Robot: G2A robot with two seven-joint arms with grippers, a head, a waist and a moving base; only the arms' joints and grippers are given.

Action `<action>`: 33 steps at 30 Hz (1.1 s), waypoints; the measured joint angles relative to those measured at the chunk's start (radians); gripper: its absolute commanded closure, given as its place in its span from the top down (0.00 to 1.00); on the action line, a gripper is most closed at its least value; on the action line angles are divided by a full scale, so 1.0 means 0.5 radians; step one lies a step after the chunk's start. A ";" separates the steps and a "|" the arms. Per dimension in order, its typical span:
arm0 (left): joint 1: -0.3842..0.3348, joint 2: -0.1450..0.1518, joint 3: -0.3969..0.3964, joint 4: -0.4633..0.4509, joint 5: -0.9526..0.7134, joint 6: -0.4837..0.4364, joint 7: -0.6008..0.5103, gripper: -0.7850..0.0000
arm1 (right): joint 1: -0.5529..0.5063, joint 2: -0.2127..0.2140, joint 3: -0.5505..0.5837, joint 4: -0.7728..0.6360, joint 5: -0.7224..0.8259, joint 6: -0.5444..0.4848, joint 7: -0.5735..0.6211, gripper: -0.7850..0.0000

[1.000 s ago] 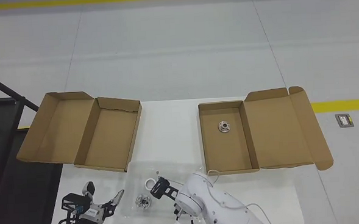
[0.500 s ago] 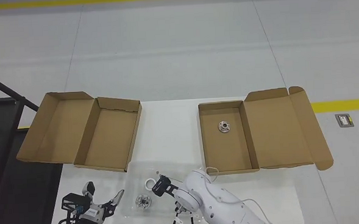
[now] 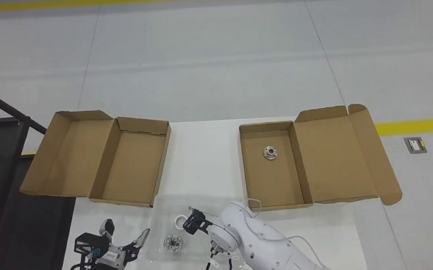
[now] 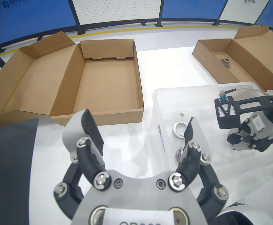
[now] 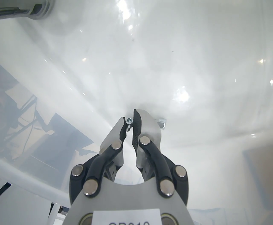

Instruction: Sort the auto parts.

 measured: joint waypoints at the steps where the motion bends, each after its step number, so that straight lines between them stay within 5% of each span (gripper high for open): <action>1: 0.000 0.000 0.000 0.000 0.000 0.000 0.000 1.00 | -0.010 0.006 0.015 -0.035 -0.014 0.005 -0.017 0.00; 9: 0.000 0.000 0.000 0.000 0.000 0.000 0.000 1.00 | -0.284 0.142 0.274 -0.635 -0.237 -0.056 -0.111 0.00; 15: 0.000 0.000 0.000 0.000 0.000 0.000 0.000 1.00 | -0.753 0.293 0.651 -1.394 -0.600 -0.173 -0.388 0.00; 19: 0.000 0.000 0.000 0.000 0.000 0.000 0.000 1.00 | -1.041 0.356 0.896 -1.710 -0.969 -0.060 -0.656 0.00; 24: 0.000 0.000 0.000 0.000 0.000 0.000 0.000 1.00 | -1.106 0.375 1.132 -1.590 -1.047 0.073 -0.876 0.00; 33: 0.000 0.000 0.000 0.000 0.000 0.000 0.000 1.00 | -0.781 0.357 1.196 -0.921 -0.845 0.036 -1.118 0.00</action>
